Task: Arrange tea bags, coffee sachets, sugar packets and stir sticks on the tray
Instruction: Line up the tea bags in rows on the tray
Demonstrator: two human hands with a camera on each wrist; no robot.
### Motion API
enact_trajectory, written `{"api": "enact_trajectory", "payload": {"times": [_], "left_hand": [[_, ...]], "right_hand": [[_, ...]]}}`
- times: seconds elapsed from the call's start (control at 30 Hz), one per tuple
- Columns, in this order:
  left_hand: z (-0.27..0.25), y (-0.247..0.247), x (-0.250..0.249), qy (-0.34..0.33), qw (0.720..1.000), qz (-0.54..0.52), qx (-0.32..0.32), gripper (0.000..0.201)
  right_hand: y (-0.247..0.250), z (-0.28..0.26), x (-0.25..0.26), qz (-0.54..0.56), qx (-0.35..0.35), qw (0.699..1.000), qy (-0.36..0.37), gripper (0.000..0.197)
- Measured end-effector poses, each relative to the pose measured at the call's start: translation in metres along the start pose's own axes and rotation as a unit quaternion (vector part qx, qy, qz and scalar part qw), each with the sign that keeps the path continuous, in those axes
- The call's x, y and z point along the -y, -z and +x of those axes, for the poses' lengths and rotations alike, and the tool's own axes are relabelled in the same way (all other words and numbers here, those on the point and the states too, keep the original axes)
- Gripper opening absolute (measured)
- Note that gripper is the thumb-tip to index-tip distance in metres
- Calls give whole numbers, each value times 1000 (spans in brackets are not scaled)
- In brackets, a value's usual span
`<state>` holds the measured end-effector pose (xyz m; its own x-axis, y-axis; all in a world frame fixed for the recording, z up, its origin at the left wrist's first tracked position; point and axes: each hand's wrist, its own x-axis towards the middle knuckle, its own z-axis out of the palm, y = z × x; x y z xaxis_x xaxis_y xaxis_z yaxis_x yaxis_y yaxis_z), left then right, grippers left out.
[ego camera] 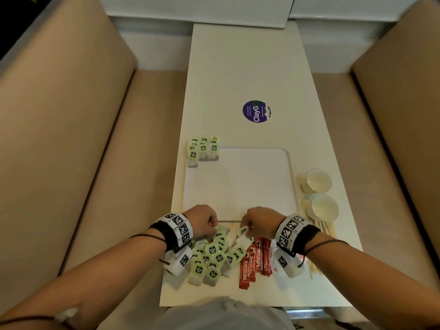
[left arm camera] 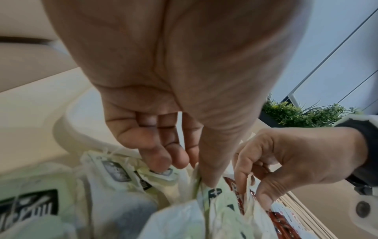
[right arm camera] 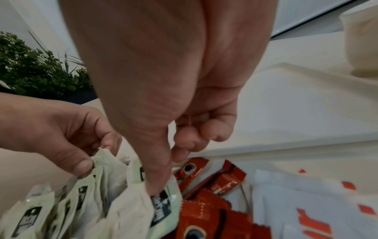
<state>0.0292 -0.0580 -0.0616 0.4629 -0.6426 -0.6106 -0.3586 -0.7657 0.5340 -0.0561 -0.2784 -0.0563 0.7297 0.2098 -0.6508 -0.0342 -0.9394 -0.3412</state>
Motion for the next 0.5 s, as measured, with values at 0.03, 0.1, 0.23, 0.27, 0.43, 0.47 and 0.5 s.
{"api": "enact_trajectory", "payload": {"times": [0.03, 0.1, 0.23, 0.27, 0.43, 0.47, 0.5], "left_hand": [[0, 0, 0, -1, 1000, -2, -3, 12], [-1, 1, 1, -4, 1000, -11, -10, 11], [-1, 4, 5, -13, 999, -49, -18, 10], [-1, 4, 6, -17, 998, -61, -23, 10], [-1, 7, 8, -10, 991, -123, -49, 8], [1, 8, 8, -4, 988, -147, -50, 8], [1, 9, 9, 4, 983, -177, -48, 9]], "right_hand": [[0, -2, 0, -1, -1, 1000, -5, 30], [1, -5, -1, -7, -3, 1000, -12, 28], [4, -9, -5, -9, 3, 1000, -20, 24], [4, -10, -6, -5, 5, 1000, -23, 24], [13, -10, -9, 40, -2, 999, 3, 21], [17, -10, -8, 45, -7, 999, 14, 21], [22, -10, -7, 50, -13, 998, 24, 22]]}}
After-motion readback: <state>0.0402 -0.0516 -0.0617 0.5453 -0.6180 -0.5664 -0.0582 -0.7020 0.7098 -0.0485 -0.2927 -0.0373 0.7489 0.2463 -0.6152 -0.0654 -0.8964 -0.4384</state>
